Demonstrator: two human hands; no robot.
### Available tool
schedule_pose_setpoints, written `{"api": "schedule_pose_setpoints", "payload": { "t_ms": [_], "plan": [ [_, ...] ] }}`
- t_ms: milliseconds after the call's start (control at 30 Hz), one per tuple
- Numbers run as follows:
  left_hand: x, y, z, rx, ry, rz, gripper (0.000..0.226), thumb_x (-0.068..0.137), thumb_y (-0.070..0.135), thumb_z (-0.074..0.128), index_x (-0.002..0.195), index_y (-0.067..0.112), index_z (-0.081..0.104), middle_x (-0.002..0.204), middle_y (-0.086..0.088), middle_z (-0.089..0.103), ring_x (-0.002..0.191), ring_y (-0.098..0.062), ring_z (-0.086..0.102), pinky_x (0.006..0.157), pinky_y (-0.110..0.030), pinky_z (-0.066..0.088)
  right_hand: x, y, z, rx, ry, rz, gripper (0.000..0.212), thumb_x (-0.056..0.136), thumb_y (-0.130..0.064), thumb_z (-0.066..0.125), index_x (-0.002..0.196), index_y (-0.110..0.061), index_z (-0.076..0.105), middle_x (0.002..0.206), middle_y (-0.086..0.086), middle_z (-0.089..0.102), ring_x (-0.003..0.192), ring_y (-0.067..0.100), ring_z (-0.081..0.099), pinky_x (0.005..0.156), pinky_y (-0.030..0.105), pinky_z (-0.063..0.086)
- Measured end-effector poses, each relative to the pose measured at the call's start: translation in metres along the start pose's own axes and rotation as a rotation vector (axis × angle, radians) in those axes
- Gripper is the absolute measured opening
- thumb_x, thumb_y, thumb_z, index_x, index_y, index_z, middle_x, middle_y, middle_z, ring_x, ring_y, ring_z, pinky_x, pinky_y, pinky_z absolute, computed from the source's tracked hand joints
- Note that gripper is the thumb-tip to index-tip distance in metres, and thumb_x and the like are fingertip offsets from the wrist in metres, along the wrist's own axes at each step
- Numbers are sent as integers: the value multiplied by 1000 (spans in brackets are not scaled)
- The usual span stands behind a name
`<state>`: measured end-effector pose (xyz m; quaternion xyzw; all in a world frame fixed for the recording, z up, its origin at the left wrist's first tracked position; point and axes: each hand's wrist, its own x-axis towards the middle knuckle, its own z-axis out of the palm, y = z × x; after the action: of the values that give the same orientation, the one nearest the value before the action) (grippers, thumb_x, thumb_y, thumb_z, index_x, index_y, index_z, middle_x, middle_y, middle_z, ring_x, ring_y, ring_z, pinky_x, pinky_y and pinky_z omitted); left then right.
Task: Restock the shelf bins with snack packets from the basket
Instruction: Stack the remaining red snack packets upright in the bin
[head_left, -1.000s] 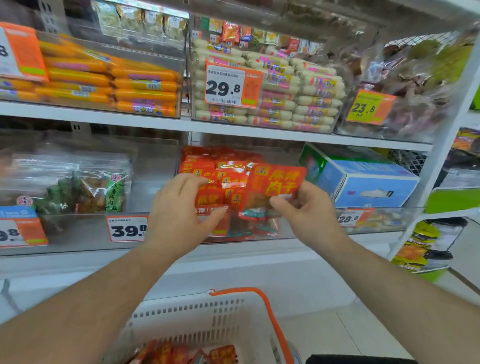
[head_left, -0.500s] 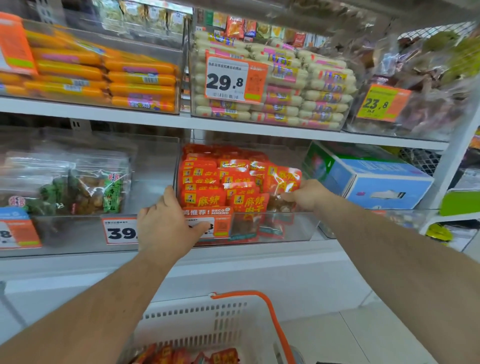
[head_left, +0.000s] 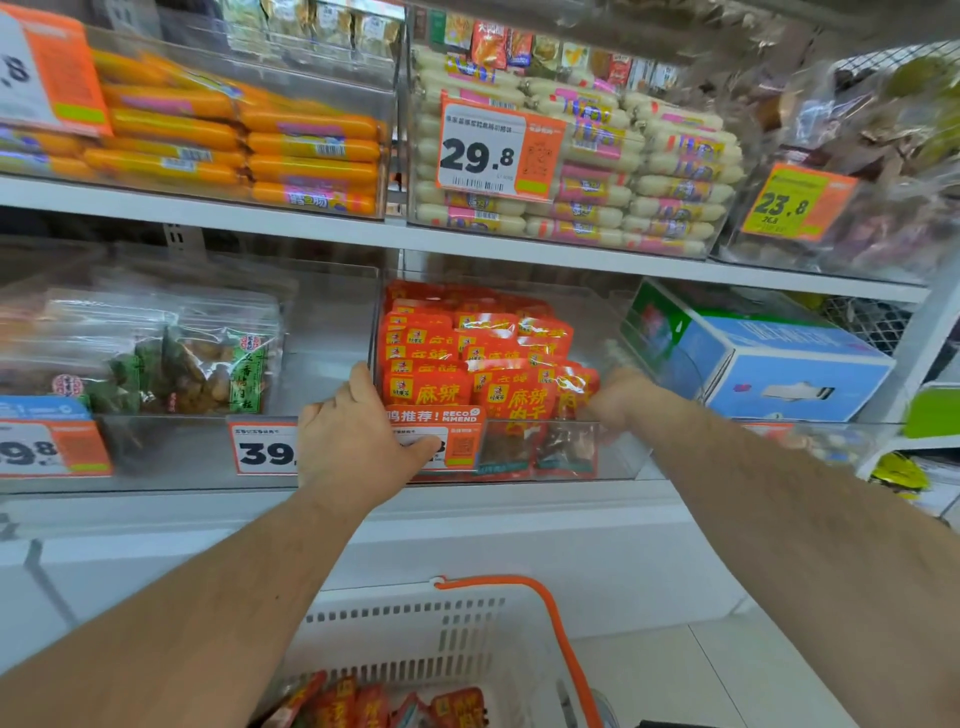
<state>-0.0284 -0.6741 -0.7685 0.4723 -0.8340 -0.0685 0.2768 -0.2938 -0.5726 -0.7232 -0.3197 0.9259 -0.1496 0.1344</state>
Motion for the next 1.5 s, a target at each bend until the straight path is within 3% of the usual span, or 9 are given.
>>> {"api": "schedule_pose_setpoints", "payload": {
  "t_ms": [100,233,300,400,533,800,1000,1133,1500],
  "plan": [
    [2,3,-10,-51,-109,-16,86,65,70,73,122,19,33,122,0,59,113,-22,58,102,-41,38,-18,0,9,121,394,-28,42,85,-18,66,124,-8,55,111,11,60,97,28,62,82,38,55],
    [-14,-3,-22,-13,70,217,104,72,59,72,147,6,22,151,-15,31,137,-31,36,112,-43,20,-76,-14,43,205,918,-629,34,78,-15,60,112,-8,59,114,14,54,100,32,57,84,40,46],
    [-35,-15,-27,-14,217,470,90,75,54,62,146,6,32,137,-13,50,120,-31,53,102,-41,26,-97,-23,74,227,825,-838,30,75,-20,55,102,-9,60,104,14,56,97,28,53,81,39,44],
    [-71,-36,-34,-40,-233,485,56,92,54,50,138,22,45,105,8,68,95,-20,64,97,-35,30,-116,-27,137,223,539,-869,25,80,-18,54,100,-5,61,99,13,57,88,25,52,72,33,39],
    [-91,-61,-27,176,-613,420,47,100,53,30,69,23,49,68,4,54,69,-21,52,74,-34,43,-121,-23,217,144,139,-684,19,87,-11,59,105,-6,63,104,12,61,93,30,59,77,36,48],
    [-119,-101,15,140,-980,378,32,101,37,43,77,18,53,72,2,56,68,-16,53,69,-39,46,-154,8,355,11,-647,-248,19,83,-29,60,70,-15,57,68,5,61,66,22,60,55,32,51],
    [-119,-104,23,171,-1124,304,27,92,30,56,119,27,54,100,7,58,88,-16,57,75,-31,50,-183,23,429,86,-649,135,56,87,-40,58,134,-13,45,110,9,64,85,23,57,64,30,49],
    [-116,-103,26,161,-1139,292,31,95,33,55,125,27,52,101,8,56,89,-14,56,77,-30,49,-192,21,451,42,-655,212,29,94,-36,50,114,-16,57,104,4,53,103,27,60,88,38,49],
    [-113,-100,20,131,-1158,280,34,95,32,55,128,23,54,123,2,59,103,-17,58,90,-35,50,-135,32,372,119,-541,50,41,86,-24,51,126,-20,62,112,4,68,88,20,66,66,28,58]
  ]
}}
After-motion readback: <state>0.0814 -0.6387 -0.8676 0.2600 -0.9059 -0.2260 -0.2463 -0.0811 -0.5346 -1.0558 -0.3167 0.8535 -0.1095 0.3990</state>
